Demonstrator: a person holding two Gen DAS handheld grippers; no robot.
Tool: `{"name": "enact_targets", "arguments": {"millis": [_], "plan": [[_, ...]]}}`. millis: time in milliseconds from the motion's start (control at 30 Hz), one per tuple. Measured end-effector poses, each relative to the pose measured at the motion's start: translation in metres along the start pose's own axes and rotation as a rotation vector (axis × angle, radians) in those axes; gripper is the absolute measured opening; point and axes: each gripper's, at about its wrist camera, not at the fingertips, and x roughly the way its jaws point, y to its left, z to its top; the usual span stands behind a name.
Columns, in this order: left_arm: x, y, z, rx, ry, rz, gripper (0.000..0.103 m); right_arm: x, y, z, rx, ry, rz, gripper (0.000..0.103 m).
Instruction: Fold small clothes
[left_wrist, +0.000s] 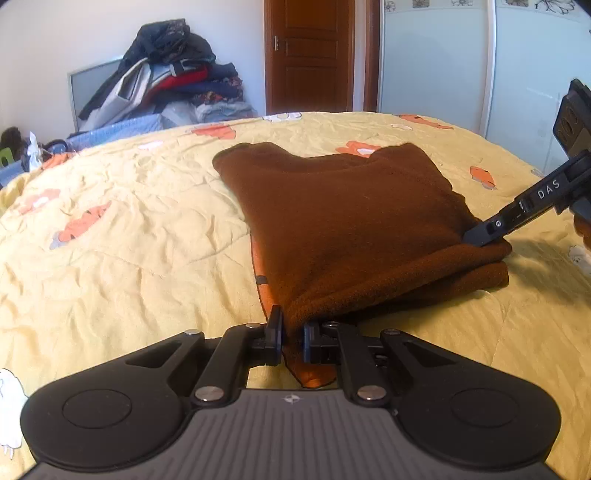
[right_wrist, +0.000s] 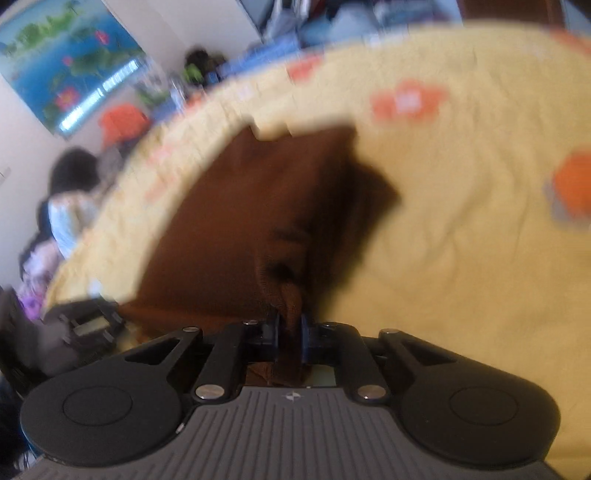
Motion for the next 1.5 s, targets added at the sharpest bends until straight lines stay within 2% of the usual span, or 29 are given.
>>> {"name": "enact_targets", "arguments": {"millis": [33,100,167,200,267,333,400,433,467,500,533,567,633,700,767,800,833,867,900,967,1033,1133,1200,1233,1267,1300,1333,1367,1500], "plan": [[-0.004,-0.003,0.001,0.011,-0.004,-0.005,0.011,-0.001,-0.001,-0.002,0.008,-0.022,0.020,0.020],[-0.013,-0.006,0.003,0.025,-0.013,-0.009,0.013,-0.007,-0.004,0.005,0.058,-0.020,0.041,0.056],[-0.023,-0.004,0.003,0.034,-0.007,-0.046,0.016,-0.023,-0.006,0.013,0.097,-0.095,0.067,0.073],[-0.030,-0.002,0.002,0.037,-0.015,-0.074,0.016,-0.032,-0.007,0.018,0.107,-0.150,0.087,0.077],[-0.036,0.000,0.004,0.040,-0.026,-0.099,0.017,-0.038,-0.011,0.036,0.126,-0.208,0.091,0.077],[-0.036,0.000,0.009,0.027,-0.033,-0.109,0.018,-0.029,-0.011,0.058,0.116,-0.215,0.047,0.077],[-0.033,-0.001,0.013,0.010,-0.032,-0.107,0.018,-0.006,-0.014,0.082,0.122,-0.183,-0.021,0.077],[-0.032,-0.002,0.013,0.005,-0.030,-0.103,0.018,0.007,-0.015,0.092,0.131,-0.165,-0.037,0.076],[-0.032,-0.002,0.015,0.002,-0.028,-0.101,0.018,0.020,-0.016,0.100,0.133,-0.148,-0.030,0.065],[-0.032,-0.002,0.014,0.003,-0.027,-0.098,0.018,0.033,-0.017,0.106,0.124,-0.127,-0.019,0.029],[-0.034,-0.001,0.014,0.006,-0.026,-0.094,0.021,0.042,-0.017,0.112,0.100,-0.100,-0.040,0.010],[-0.036,0.001,0.012,0.004,-0.028,-0.090,0.025,0.048,-0.016,0.115,0.053,-0.091,-0.087,0.012],[-0.041,0.012,0.010,-0.020,-0.043,-0.078,0.048,0.055,-0.030,0.114,0.063,-0.084,-0.142,0.013],[-0.044,0.028,0.010,-0.090,-0.060,-0.072,0.069,0.050,-0.047,0.099,0.160,-0.121,-0.068,0.016],[-0.043,0.048,0.015,-0.202,-0.074,-0.089,0.071,0.035,-0.047,0.088,0.223,-0.166,-0.034,0.045],[-0.040,0.058,0.019,-0.267,-0.067,-0.107,0.071,0.023,-0.045,0.080,0.256,-0.202,-0.028,0.075],[-0.036,0.067,0.022,-0.339,-0.058,-0.139,0.071,0.009,-0.044,0.072,0.275,-0.254,-0.010,0.096],[-0.029,0.078,0.025,-0.422,-0.047,-0.195,0.071,-0.002,-0.043,0.062,0.289,-0.294,0.018,0.103],[-0.021,0.086,0.027,-0.496,-0.028,-0.258,0.071,-0.010,-0.043,0.053,0.308,-0.290,0.054,0.103],[0.003,0.097,0.029,-0.639,0.035,-0.379,0.071,-0.010,-0.047,0.038,0.352,-0.189,0.103,0.102],[0.029,0.096,0.027,-0.723,0.114,-0.476,0.071,-0.004,-0.043,0.023,0.350,-0.118,0.094,0.099],[0.059,0.082,0.021,-0.767,0.239,-0.548,0.069,0.004,-0.028,0.006,0.308,-0.047,0.175,0.099],[0.062,0.074,0.020,-0.757,0.230,-0.579,0.067,0.011,-0.017,-0.002,0.293,-0.011,0.243,0.097],[0.063,0.071,0.022,-0.748,0.245,-0.566,0.042,0.014,-0.011,-0.005,0.275,-0.006,0.258,0.091],[0.066,0.068,0.023,-0.732,0.284,-0.547,0.025,0.017,-0.003,-0.005,0.258,-0.004,0.264,0.087],[0.067,0.068,0.023,-0.726,0.310,-0.532,0.022,0.019,-0.001,-0.005,0.252,0.002,0.257,0.067],[0.062,0.067,0.023,-0.714,0.301,-0.523,0.021,0.020,-0.001,-0.004,0.247,0.025,0.237,0.027],[0.054,0.065,0.024,-0.686,0.291,-0.517,0.021,0.022,-0.001,-0.004,0.233,0.046,0.212,0.024],[0.019,0.058,0.020,-0.575,0.288,-0.511,0.021,0.001,0.011,-0.018,0.159,0.049,0.254,0.023]]}}
